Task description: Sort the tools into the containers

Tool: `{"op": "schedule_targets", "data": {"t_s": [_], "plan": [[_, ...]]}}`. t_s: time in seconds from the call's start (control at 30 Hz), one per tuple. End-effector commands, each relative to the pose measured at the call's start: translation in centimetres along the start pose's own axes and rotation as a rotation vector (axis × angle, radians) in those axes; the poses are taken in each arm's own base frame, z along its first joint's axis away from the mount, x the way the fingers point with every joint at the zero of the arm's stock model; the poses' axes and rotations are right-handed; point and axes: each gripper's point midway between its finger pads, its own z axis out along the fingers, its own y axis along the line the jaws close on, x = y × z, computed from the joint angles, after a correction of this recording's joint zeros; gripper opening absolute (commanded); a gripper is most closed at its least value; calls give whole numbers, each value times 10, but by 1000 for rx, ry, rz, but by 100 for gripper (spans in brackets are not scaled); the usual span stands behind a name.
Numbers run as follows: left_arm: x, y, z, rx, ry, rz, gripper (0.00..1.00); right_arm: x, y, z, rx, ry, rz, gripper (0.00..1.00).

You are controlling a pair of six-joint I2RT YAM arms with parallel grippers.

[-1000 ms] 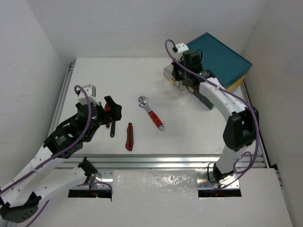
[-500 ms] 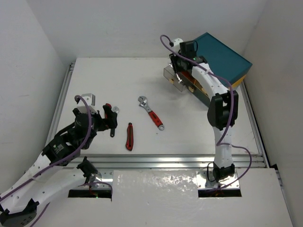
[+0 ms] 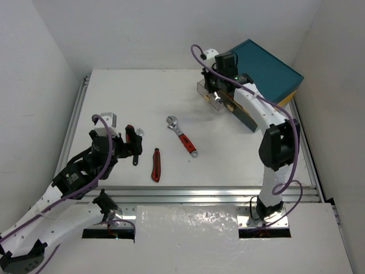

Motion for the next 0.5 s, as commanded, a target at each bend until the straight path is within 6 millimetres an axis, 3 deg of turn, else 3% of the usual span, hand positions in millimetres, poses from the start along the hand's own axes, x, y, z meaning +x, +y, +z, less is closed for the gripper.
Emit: {"op": "schedule_targets", "data": {"t_s": [0.0, 0.13, 0.17, 0.2, 0.23, 0.33, 0.47], "plan": [[-7, -6, 1, 22, -29, -9, 100, 7, 8, 20, -16, 9, 20, 0], [-7, -5, 1, 18, -29, -9, 100, 8, -11, 37, 73, -1, 5, 0], [-7, -5, 1, 20, -28, -8, 100, -3, -16, 38, 93, -22, -12, 0], [-6, -5, 1, 19, -26, -7, 100, 3, -19, 50, 98, 0, -18, 0], [-6, -5, 1, 17, -26, -7, 100, -14, -23, 50, 108, -32, -26, 0], [-7, -5, 1, 20, -29, -9, 100, -21, -30, 66, 131, -38, -57, 0], [-6, -5, 1, 23, -28, -9, 100, -26, -38, 69, 141, -55, -34, 0]]}}
